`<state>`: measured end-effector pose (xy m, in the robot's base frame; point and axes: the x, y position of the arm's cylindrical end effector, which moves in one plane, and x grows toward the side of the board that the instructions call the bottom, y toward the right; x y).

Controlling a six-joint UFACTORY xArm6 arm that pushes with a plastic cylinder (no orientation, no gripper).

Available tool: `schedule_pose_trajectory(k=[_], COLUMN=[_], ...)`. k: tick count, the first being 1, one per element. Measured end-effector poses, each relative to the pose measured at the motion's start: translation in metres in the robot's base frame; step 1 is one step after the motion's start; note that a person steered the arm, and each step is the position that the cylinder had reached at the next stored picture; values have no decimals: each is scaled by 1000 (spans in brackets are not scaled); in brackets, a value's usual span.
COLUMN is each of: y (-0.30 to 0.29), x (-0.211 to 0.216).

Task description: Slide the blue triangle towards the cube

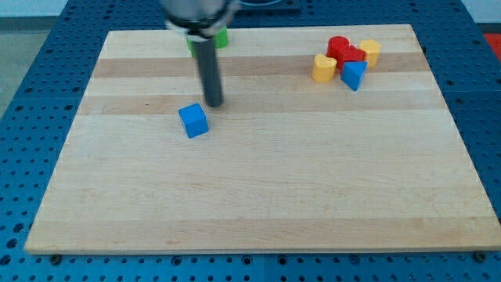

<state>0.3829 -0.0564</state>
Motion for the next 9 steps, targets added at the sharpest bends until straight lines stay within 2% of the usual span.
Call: schedule_pose_trajectory(k=[1, 2, 3, 4, 6, 7, 8, 9], y=[95, 231, 276, 264, 124, 116, 179, 125], x=[-8, -1, -41, -71, -2, 0, -31, -36])
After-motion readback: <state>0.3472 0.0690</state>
